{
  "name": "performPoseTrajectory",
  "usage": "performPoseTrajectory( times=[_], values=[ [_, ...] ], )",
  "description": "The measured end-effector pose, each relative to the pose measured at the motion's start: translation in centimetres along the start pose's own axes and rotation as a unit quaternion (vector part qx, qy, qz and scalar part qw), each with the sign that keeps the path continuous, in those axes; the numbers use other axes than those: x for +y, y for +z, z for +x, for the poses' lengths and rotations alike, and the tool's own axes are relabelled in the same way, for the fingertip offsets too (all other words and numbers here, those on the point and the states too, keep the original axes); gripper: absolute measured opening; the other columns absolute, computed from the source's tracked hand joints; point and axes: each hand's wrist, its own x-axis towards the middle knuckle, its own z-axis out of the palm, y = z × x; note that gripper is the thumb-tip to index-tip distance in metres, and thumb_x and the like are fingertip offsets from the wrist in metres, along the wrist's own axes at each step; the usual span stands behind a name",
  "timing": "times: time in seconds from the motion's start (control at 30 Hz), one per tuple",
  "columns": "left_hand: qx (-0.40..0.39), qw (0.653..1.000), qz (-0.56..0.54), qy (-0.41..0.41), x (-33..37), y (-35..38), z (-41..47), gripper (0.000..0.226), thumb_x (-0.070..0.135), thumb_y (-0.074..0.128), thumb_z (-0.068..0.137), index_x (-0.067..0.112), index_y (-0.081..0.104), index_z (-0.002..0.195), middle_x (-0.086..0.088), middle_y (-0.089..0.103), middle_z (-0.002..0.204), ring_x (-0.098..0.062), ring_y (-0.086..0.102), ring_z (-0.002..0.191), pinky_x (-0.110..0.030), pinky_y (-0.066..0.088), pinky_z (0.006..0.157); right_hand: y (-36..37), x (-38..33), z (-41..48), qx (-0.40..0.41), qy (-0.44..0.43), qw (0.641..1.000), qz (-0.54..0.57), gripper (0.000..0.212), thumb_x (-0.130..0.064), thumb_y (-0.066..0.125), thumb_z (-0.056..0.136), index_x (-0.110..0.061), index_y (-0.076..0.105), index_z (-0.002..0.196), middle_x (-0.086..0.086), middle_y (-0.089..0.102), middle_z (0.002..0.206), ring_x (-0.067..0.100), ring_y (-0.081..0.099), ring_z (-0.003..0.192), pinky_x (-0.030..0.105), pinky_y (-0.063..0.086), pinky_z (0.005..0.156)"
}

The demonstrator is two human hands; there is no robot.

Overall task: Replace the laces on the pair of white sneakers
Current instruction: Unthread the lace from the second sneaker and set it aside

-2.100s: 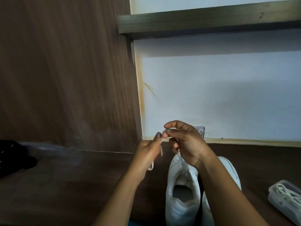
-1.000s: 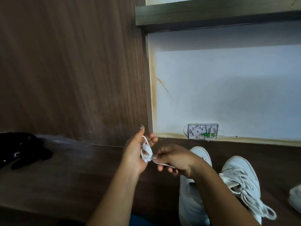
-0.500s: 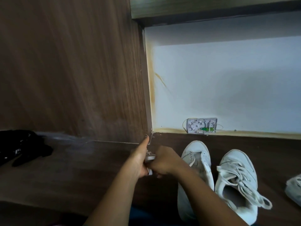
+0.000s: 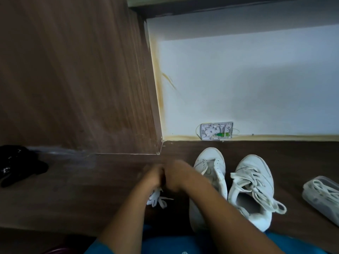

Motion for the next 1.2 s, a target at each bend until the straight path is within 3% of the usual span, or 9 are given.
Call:
performPoseTrajectory(
  times=[0.17,0.27,0.37,0.47,0.57,0.73,0.93,1.1,1.2],
  values=[
    [-0.049,0.964,0.02,0.26,4.4,2.7,-2.5,0.018,0.011,0.056,0.079,0.019,0.062,0.094,-0.008,0.06,0.094,-0.014,0.056,0.081,-0.033,0.048,0.075,-5.6,5.0,-4.0,0.149,0.111,0.982,-0.017,0.031,-0.025,0.057,0.087,-0.009,0.06,0.113,0.012,0.061,0.116,0.029,0.058,0.11,0.034,0.046,0.082],
    [-0.016,0.937,0.122,0.328,5.9,5.3,-2.9,0.032,0.015,0.065,0.078,0.026,0.062,0.108,-0.003,0.048,0.106,-0.018,0.055,0.097,-0.028,0.045,0.088,-6.5,9.6,-6.5,0.018,0.216,0.974,-0.059,0.03,-0.031,0.07,0.074,-0.018,0.065,0.101,0.002,0.064,0.105,0.024,0.062,0.1,0.031,0.048,0.079],
    [0.006,0.912,0.136,0.386,8.2,7.6,-3.9,0.028,0.016,0.067,0.077,0.023,0.066,0.104,0.001,0.055,0.099,-0.017,0.056,0.094,-0.025,0.043,0.08,-4.9,13.2,-7.8,-0.128,0.238,0.962,-0.026,0.04,-0.036,0.085,0.056,-0.018,0.065,0.086,0.0,0.065,0.098,0.022,0.064,0.09,0.033,0.054,0.082],
    [-0.029,0.9,0.251,0.356,9.5,9.3,-4.3,0.026,0.027,0.06,0.078,0.028,0.062,0.104,0.0,0.065,0.1,-0.021,0.058,0.097,-0.029,0.048,0.079,-3.6,15.2,-8.7,-0.072,0.184,0.98,0.032,0.043,-0.024,0.079,0.068,-0.021,0.059,0.106,0.004,0.063,0.104,0.018,0.063,0.088,0.031,0.056,0.07],
    [-0.056,0.895,0.294,0.331,10.7,10.0,-4.5,0.025,0.031,0.056,0.08,0.03,0.059,0.105,0.008,0.06,0.091,-0.018,0.056,0.097,-0.034,0.043,0.084,-3.0,16.4,-9.5,0.012,0.146,0.988,0.054,0.05,-0.024,0.079,0.067,-0.019,0.058,0.112,0.005,0.065,0.11,0.02,0.063,0.095,0.031,0.054,0.077],
    [-0.078,0.924,0.211,0.31,11.1,11.0,-3.5,0.011,0.032,0.07,0.077,0.03,0.06,0.075,0.013,0.052,0.064,-0.016,0.056,0.078,-0.037,0.043,0.081,-3.5,18.1,-10.2,0.069,0.113,0.987,0.09,0.053,-0.024,0.08,0.067,-0.021,0.061,0.116,0.0,0.061,0.113,0.018,0.059,0.104,0.026,0.048,0.082],
    [-0.058,0.94,0.07,0.328,11.3,11.3,-3.2,0.023,0.021,0.072,0.079,0.033,0.057,0.065,0.015,0.056,0.068,-0.002,0.05,0.064,-0.025,0.041,0.068,-4.8,18.8,-10.9,0.106,0.094,0.98,0.137,0.022,-0.016,0.075,0.074,-0.021,0.073,0.095,-0.013,0.056,0.075,0.01,0.057,0.077,0.017,0.044,0.061],
    [-0.029,0.938,0.121,0.323,11.1,12.0,-3.7,0.023,0.027,0.066,0.08,0.043,0.053,0.07,0.02,0.056,0.077,-0.012,0.058,0.086,-0.032,0.045,0.084,-3.9,18.9,-10.8,0.137,0.102,0.962,0.213,0.008,-0.017,0.07,0.077,-0.016,0.075,0.083,-0.003,0.064,0.074,0.003,0.054,0.061,0.017,0.041,0.054],
    [-0.024,0.943,0.114,0.312,10.8,12.0,-3.9,0.023,0.023,0.065,0.076,0.042,0.053,0.071,0.015,0.053,0.069,-0.014,0.054,0.075,-0.031,0.043,0.073,-3.8,19.0,-10.6,0.216,0.126,0.939,0.237,0.012,-0.011,0.063,0.077,-0.003,0.068,0.069,0.007,0.058,0.063,0.011,0.049,0.056,0.023,0.037,0.053]
  ],
)
